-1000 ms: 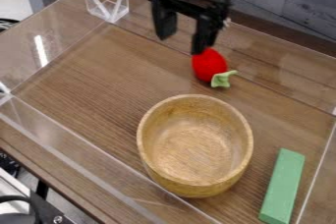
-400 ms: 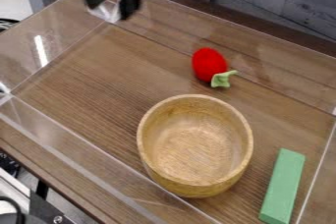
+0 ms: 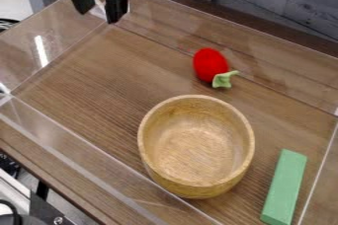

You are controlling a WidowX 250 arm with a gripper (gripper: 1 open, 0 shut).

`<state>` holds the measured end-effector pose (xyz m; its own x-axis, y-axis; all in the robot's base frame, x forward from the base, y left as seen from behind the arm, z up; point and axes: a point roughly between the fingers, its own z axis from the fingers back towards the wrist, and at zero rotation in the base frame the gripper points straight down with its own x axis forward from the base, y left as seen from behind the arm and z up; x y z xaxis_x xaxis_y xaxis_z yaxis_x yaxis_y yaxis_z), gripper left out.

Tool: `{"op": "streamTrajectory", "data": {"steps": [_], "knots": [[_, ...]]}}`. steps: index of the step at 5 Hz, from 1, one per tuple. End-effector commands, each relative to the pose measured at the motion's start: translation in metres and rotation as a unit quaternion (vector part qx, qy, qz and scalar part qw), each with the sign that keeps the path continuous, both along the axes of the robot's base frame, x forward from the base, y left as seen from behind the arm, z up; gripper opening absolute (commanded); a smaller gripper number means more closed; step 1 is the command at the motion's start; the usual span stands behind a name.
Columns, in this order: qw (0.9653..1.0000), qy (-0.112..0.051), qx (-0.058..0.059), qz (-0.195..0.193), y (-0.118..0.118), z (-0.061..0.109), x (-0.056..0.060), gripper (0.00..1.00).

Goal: Move the red fruit to the right

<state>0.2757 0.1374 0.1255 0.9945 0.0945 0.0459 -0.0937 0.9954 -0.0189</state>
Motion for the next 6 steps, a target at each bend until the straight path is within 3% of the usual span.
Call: {"op": "streamTrajectory", "data": {"steps": [1,3,5,6], "knots": [[0.9991,-0.030,0.018,0.023,0.009,0.009,0.013,1.00],[0.9972,-0.037,0.029,0.058,0.019,-0.001,0.023,1.00],[0.9977,-0.044,0.034,0.040,0.008,-0.005,0.028,1.00],[0.9970,-0.046,0.036,0.052,0.018,-0.010,0.023,1.00]]}}
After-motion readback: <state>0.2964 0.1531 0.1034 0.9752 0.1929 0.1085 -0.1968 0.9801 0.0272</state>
